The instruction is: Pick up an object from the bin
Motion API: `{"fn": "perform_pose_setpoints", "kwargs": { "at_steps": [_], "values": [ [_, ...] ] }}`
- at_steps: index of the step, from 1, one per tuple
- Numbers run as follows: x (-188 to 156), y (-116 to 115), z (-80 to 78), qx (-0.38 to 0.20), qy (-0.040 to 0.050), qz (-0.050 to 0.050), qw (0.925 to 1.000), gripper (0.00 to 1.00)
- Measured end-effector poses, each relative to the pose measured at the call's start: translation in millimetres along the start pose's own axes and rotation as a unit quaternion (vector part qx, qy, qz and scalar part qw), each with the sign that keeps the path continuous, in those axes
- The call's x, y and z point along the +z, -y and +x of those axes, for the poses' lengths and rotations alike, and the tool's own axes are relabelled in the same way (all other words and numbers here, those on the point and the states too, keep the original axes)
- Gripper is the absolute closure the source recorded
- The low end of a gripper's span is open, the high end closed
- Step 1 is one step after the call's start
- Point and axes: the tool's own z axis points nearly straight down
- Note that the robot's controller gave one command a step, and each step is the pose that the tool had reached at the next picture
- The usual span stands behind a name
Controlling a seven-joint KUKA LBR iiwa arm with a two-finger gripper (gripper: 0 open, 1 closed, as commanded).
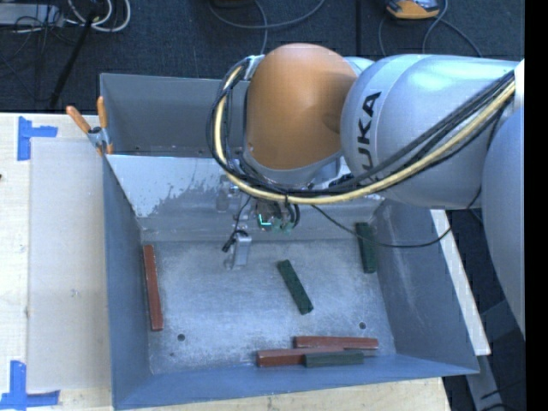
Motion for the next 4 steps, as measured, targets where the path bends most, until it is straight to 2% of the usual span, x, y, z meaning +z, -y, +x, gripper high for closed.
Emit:
{"fn": "perform_pose_setpoints", "kwargs": {
  "at_steps": [1,2,3,4],
  "values": [
    [148,56,21.1,-0.252,0.0007,0.0,0.9677,0.0],
    [160,167,-4.4,-0.264,0.0041,0.003,0.9645,0.0],
    [158,161,-4.6,-0.265,0.0049,0.0,0.9642,1.0],
    [8,108,15.1,-0.283,0.0082,0.001,0.9591,1.0]
  ]
}}
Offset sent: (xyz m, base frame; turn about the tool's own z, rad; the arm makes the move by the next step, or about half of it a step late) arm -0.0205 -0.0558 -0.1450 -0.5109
